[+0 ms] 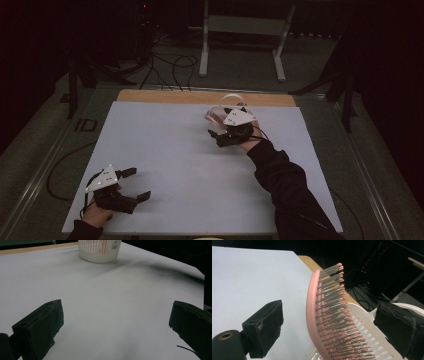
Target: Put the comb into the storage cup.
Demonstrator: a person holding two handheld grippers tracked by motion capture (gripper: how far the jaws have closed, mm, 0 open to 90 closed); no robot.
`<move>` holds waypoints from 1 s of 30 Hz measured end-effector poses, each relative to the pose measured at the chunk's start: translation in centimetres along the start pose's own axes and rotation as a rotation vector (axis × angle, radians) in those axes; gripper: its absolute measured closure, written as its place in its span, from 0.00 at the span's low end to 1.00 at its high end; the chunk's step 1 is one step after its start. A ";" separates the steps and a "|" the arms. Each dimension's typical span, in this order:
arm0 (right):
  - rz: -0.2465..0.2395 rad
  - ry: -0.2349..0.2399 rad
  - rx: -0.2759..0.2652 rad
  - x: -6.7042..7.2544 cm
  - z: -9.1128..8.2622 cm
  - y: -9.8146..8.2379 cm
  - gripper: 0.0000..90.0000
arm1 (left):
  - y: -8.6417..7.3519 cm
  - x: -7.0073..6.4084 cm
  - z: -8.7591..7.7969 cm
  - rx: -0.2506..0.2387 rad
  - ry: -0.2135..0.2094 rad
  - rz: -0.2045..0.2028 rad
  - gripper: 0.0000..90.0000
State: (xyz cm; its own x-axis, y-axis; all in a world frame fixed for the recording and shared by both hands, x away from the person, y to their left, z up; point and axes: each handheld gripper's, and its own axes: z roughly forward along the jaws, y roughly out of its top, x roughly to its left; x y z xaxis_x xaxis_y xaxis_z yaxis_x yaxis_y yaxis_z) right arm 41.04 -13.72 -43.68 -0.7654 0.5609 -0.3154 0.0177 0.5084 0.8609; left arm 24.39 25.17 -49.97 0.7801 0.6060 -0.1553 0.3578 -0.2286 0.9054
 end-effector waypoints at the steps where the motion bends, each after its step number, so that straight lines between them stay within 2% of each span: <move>1: 0.002 0.005 0.002 0.0 0.0 0.0 0.09 | 0.0 0.0 0.0 -0.002 0.000 -0.001 0.00; 7: 0.015 0.021 0.019 -0.2 -0.1 0.1 0.09 | 0.0 0.0 0.0 -0.002 0.001 -0.001 0.00; 12: 0.056 0.046 0.021 -0.4 -0.3 0.3 0.09 | 0.0 0.0 0.0 -0.001 0.002 0.000 0.00; 15: 0.097 0.065 0.022 -0.6 -0.5 0.4 0.09 | 0.0 0.0 0.0 -0.001 0.001 0.002 0.00; 22: 0.145 0.107 0.025 -0.7 -1.0 1.1 0.09 | 0.0 -0.1 -0.2 -0.007 0.004 0.000 0.00; 30: 0.194 0.121 0.027 -1.1 -2.0 1.1 0.09 | 0.0 -0.1 -0.2 -0.004 0.004 0.000 0.00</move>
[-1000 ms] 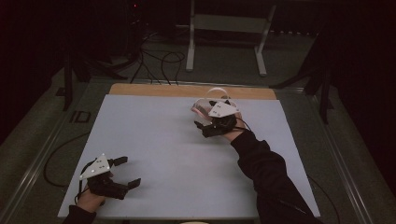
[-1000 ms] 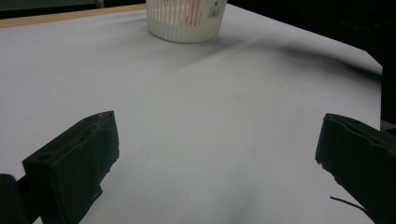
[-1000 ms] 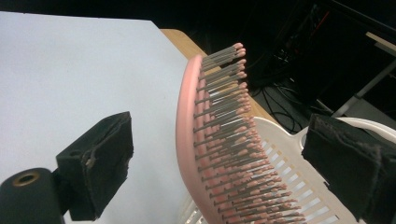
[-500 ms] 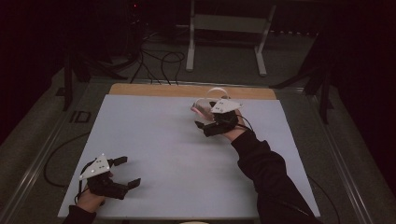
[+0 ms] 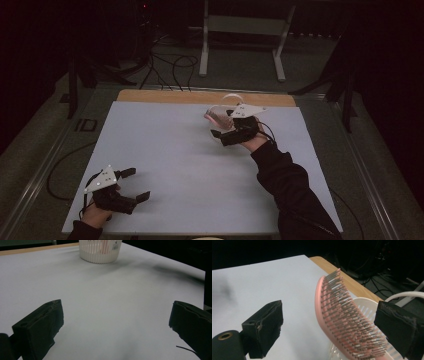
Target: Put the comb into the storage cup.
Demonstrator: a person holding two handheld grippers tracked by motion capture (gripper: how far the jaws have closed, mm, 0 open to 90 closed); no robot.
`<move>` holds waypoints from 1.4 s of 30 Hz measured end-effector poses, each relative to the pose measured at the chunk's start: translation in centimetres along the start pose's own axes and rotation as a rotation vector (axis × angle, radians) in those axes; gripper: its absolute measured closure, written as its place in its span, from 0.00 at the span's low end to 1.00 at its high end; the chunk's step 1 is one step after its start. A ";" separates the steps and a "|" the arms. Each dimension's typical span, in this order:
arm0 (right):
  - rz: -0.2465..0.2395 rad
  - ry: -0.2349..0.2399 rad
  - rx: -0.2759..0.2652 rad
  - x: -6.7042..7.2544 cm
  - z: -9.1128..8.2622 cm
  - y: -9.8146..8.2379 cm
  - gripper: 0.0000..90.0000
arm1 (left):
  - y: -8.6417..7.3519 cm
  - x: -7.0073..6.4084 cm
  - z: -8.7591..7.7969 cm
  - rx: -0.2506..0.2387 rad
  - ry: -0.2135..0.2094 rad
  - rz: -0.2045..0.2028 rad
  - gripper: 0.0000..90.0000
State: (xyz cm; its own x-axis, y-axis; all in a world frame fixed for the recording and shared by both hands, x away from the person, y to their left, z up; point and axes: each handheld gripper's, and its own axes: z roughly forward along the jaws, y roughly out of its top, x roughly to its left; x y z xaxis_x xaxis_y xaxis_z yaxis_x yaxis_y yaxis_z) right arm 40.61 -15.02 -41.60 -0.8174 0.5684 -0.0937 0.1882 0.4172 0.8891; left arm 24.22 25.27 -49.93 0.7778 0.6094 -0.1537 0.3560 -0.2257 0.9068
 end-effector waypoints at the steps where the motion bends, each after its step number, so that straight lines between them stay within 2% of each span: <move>1: 0.003 0.002 0.001 0.0 -0.1 0.0 0.09 | 0.0 0.0 0.0 0.000 -0.001 0.001 0.00; 13: 0.016 -0.018 0.014 -0.2 -1.6 -1.4 0.09 | 0.0 0.0 0.0 0.001 -0.001 0.003 0.00; 18: 0.035 -0.036 0.010 -0.4 -2.2 -2.2 0.09 | 0.0 0.0 0.0 -0.002 -0.001 0.003 0.00; 27: 0.057 -0.041 0.007 -0.7 -3.4 -3.5 0.09 | 0.1 -0.1 0.0 0.000 -0.001 0.005 0.00; 36: 0.072 -0.039 0.013 -0.5 -4.4 -4.8 0.09 | 0.1 -0.1 0.0 0.000 -0.001 0.004 0.00; 38: 0.087 -0.037 0.011 -0.4 -4.7 -5.1 0.09 | 0.1 -0.1 0.0 0.001 -0.001 0.005 0.00; 42: 0.083 -0.047 0.013 -0.2 -5.1 -5.7 0.09 | 0.1 -0.1 0.0 0.001 -0.001 0.005 0.00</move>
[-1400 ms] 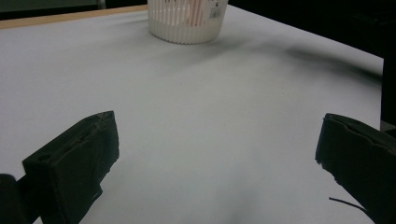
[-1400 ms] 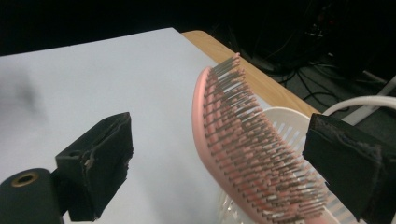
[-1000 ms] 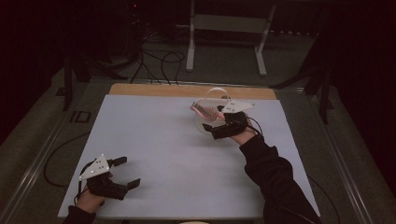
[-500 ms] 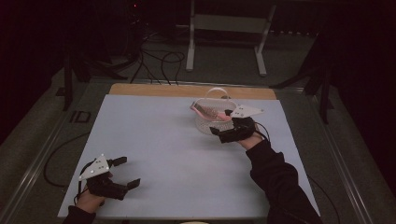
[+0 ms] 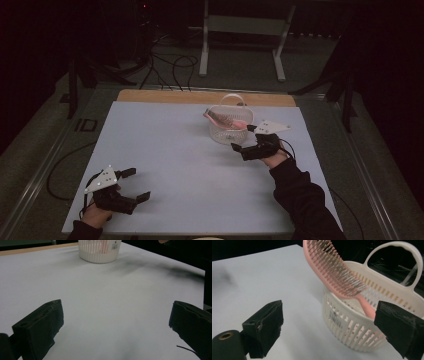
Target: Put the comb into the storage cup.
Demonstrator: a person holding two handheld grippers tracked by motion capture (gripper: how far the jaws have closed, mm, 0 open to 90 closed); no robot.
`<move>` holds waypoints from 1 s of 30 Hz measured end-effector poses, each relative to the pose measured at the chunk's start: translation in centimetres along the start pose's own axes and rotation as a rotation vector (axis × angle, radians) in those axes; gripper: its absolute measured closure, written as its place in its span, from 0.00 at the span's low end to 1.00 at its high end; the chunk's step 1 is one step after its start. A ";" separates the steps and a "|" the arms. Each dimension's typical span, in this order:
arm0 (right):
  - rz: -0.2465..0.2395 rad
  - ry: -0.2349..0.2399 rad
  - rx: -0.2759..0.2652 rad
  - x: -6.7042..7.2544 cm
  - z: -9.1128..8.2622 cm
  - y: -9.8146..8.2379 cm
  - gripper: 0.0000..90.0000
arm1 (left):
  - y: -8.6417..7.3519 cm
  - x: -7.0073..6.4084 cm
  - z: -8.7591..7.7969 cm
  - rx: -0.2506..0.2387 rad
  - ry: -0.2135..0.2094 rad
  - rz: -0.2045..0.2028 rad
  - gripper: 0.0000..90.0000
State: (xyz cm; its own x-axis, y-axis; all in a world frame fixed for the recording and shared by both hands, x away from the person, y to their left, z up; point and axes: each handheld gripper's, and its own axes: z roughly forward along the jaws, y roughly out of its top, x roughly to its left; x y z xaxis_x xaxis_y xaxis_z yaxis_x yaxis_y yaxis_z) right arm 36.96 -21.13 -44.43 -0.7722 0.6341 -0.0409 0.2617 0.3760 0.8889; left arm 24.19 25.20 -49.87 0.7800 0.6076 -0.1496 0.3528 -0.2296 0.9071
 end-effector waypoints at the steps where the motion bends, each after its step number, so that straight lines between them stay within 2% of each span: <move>1: -0.003 -0.006 0.000 0.0 -0.1 -0.2 0.09 | 0.0 0.0 0.0 0.000 0.000 0.000 0.00; 12: 0.037 -0.005 -0.012 0.4 -1.3 -2.1 0.10 | 0.0 0.0 0.0 0.002 0.002 0.001 0.00; 30: 0.061 0.011 0.008 1.7 -2.0 -5.9 0.09 | 0.0 -0.1 -0.1 -0.003 0.002 0.001 0.00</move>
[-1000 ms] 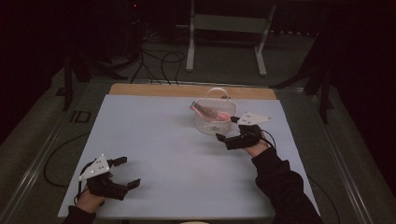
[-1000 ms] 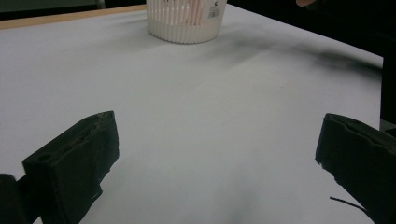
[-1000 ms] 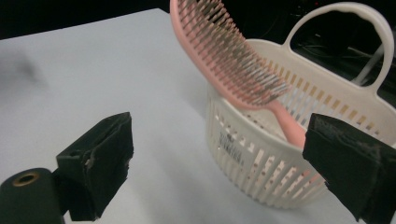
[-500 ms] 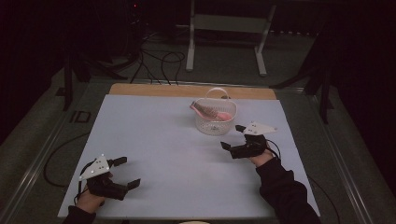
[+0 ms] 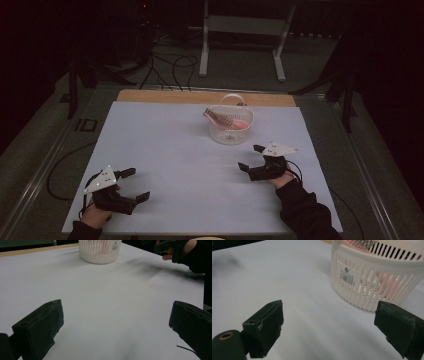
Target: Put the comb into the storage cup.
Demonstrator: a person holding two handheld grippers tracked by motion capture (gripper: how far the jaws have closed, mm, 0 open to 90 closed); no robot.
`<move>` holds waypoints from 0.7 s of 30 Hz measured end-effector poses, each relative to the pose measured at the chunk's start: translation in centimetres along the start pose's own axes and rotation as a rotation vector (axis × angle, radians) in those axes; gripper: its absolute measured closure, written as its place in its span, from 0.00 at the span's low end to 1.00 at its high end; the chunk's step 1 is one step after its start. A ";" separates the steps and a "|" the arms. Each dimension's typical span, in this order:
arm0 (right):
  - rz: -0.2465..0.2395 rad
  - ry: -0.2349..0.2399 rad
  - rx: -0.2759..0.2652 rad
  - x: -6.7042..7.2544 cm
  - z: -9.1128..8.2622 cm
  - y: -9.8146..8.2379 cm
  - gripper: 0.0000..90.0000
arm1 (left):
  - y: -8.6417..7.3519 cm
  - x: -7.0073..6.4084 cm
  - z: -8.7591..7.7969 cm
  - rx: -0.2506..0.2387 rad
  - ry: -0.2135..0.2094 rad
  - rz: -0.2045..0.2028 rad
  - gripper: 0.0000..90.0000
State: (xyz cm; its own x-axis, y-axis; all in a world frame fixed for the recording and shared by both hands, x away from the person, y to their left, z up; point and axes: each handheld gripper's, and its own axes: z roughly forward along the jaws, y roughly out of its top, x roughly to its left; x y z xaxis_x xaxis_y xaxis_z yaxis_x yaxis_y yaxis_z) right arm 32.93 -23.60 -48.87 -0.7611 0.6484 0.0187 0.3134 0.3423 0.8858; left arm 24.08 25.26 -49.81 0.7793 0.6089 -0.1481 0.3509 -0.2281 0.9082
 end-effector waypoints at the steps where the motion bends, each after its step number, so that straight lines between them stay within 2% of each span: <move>1: 0.004 0.009 0.002 0.0 -0.1 -0.2 0.10 | 0.0 0.0 0.0 0.001 0.000 0.002 0.00; 7: 0.006 0.027 0.003 0.4 -0.5 -1.2 0.09 | 0.0 0.0 0.0 0.001 0.001 0.002 0.00; 21: 0.004 0.020 0.037 1.1 -2.5 -2.9 0.10 | 0.0 0.0 0.0 0.003 0.000 0.003 0.00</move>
State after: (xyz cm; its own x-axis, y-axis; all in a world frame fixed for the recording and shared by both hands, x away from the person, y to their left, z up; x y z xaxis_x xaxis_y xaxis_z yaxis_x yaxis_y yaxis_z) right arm 29.78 -25.61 -50.31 -0.7706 0.6365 0.0320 0.3372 0.3646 0.8680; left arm 24.04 25.25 -49.82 0.7803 0.6084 -0.1449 0.3497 -0.2323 0.9076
